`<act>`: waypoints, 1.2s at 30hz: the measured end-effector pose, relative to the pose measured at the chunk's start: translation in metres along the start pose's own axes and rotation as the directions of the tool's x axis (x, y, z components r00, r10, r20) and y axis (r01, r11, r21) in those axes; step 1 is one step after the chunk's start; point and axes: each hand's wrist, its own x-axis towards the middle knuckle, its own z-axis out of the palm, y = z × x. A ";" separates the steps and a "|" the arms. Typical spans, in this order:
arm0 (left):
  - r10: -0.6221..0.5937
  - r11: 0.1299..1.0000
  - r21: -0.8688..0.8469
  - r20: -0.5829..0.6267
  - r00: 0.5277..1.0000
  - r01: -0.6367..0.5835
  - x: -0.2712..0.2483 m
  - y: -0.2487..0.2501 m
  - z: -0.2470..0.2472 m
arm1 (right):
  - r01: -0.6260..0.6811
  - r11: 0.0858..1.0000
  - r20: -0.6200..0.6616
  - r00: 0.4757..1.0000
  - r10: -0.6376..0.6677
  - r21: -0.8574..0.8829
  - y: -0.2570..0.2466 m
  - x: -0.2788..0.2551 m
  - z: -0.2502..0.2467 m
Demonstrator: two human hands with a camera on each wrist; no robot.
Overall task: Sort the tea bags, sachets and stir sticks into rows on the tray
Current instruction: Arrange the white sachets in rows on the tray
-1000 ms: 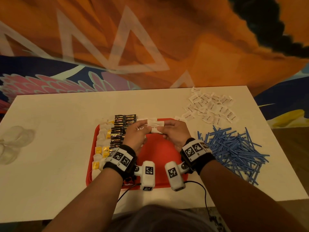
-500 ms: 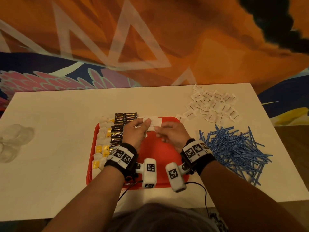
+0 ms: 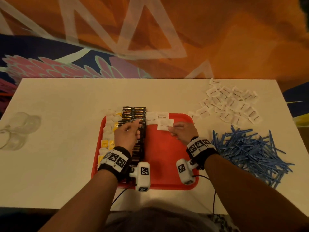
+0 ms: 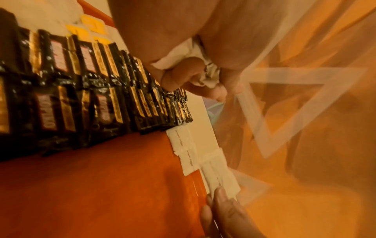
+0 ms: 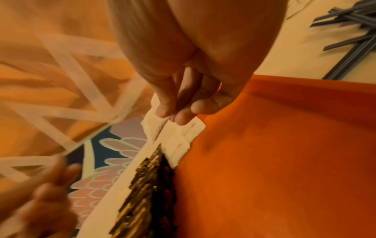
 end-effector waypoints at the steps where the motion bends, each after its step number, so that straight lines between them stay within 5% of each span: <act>1: -0.010 1.000 -0.001 -0.007 1.000 0.010 0.001 -0.001 -0.004 | -0.010 0.999 -0.005 1.000 0.010 -0.037 0.003 0.009 0.001; 11: -0.060 0.998 0.026 -0.067 0.996 0.062 0.014 -0.009 -0.041 | -0.103 0.979 -0.045 0.994 0.096 -0.176 0.007 0.071 0.026; 21: -0.080 0.997 0.007 -0.079 0.994 0.081 0.020 -0.012 -0.042 | -0.179 0.926 -0.224 0.969 0.107 -0.332 0.010 0.086 0.036; 24: -0.081 0.997 0.001 -0.078 0.994 0.081 0.019 -0.012 -0.041 | -0.091 0.924 -0.240 0.971 -0.001 -0.371 0.012 0.083 0.037; 29: -0.075 0.997 0.000 -0.081 0.994 0.075 0.016 -0.014 -0.044 | 0.222 0.770 0.026 0.966 -0.258 -0.599 0.015 0.084 0.053; 36: -0.099 0.995 -0.028 -0.078 0.992 0.097 0.012 -0.017 -0.053 | 0.213 0.795 0.017 0.969 -0.247 -0.569 0.018 0.090 0.061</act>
